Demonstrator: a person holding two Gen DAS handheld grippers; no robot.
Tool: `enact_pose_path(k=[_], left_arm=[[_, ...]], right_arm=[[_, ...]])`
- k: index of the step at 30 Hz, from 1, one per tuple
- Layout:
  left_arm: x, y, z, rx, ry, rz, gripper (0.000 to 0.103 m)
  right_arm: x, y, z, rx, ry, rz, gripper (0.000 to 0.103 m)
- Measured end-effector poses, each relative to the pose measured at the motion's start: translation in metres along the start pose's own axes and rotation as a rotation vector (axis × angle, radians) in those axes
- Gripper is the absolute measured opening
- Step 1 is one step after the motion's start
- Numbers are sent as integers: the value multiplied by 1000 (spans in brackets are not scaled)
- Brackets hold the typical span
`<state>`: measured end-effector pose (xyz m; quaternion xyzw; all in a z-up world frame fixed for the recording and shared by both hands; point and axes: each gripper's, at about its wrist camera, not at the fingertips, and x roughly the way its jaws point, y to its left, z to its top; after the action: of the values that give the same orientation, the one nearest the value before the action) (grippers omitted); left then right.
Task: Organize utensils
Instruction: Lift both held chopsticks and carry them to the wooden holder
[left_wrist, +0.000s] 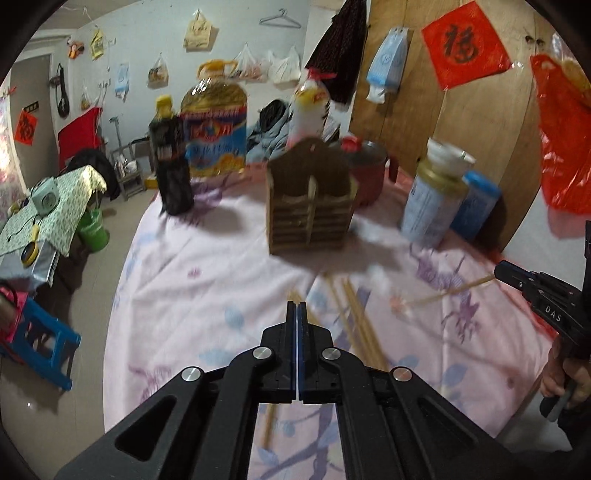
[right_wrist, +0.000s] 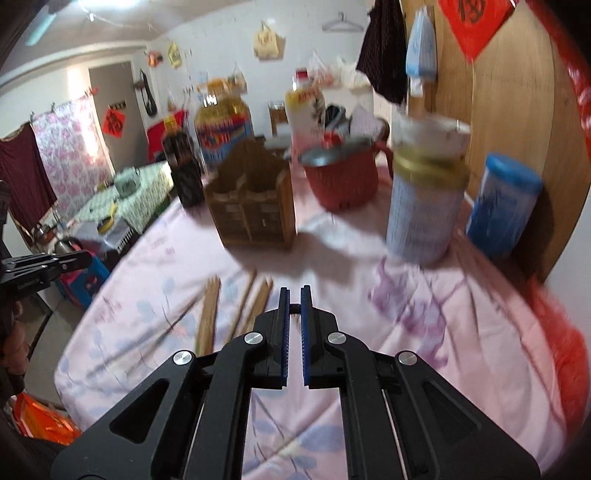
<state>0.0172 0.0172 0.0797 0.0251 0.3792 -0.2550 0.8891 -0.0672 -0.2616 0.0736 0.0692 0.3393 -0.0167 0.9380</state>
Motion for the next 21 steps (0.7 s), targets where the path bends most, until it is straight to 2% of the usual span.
enact_pose_path(k=[4,5,6,7,8,9,11,14,18,21], left_arm=[[10,-3,9,20,38,11,2],[16,-1,2,16,59,13,7],[21,3,-6,5,81,5,16],[25,7,-19,-18,98,4,39],[29,9,-31,-26,104,13,49],[33,11,-44,-27,115,14,49],[46,12,-73,-12,184,15,47],[60,13,-106,-3,254,-17,45],[79,16,-138,9,328,-44,25],[89,21,-155,-14,350,-52,17]], right_arm=[[-5,-4,13,22,-25,16,7],[-6,-6,13,28,-26,21,7],[-7,-5,12,29,-24,22,7],[-6,-5,11,27,-17,22,6],[-7,-3,10,24,-12,20,7],[-6,-3,8,21,-3,19,7],[-5,-4,4,21,12,20,7],[-4,-4,4,22,22,25,7],[-3,-1,5,9,30,25,7],[-3,2,5,-5,35,24,7]])
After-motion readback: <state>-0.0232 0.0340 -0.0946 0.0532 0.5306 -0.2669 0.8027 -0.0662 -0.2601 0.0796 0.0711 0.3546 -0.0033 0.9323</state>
